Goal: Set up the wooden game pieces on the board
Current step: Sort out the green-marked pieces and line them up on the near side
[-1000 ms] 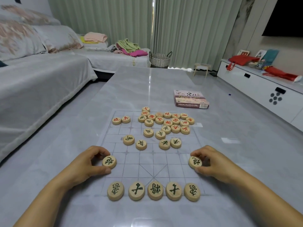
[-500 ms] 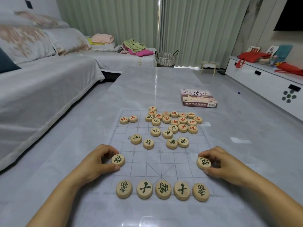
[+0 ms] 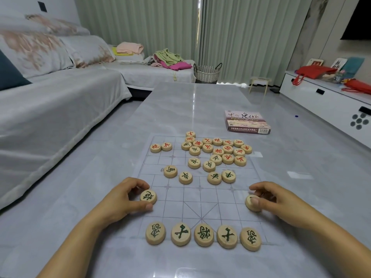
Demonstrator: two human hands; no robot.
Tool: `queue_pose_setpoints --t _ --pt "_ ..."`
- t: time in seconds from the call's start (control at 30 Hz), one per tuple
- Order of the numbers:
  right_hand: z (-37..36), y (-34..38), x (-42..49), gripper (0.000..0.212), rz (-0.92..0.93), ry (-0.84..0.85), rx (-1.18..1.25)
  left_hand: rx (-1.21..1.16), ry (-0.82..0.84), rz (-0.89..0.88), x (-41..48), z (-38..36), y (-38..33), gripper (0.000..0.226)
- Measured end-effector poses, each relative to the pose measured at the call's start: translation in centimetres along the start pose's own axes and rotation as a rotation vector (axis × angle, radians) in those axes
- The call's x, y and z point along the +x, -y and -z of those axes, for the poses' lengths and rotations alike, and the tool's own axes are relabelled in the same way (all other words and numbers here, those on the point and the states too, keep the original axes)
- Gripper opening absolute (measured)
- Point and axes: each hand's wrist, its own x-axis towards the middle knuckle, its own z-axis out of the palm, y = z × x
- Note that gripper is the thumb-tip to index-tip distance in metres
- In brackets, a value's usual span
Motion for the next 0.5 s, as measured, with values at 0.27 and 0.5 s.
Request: queue_pose_setpoints --t 0.27,0.5 --pt "-0.7 2.3 3.3 0.033 0.100 -0.160 -0.197 -0.063 -0.020 0.017 0.1 0.0 0.0 0.036" --pt "-1.7 5.1 6.6 0.062 0.094 0.050 -0.316 -0.136 0.008 0.032 -0.2 0.4 -0.1 0.073"
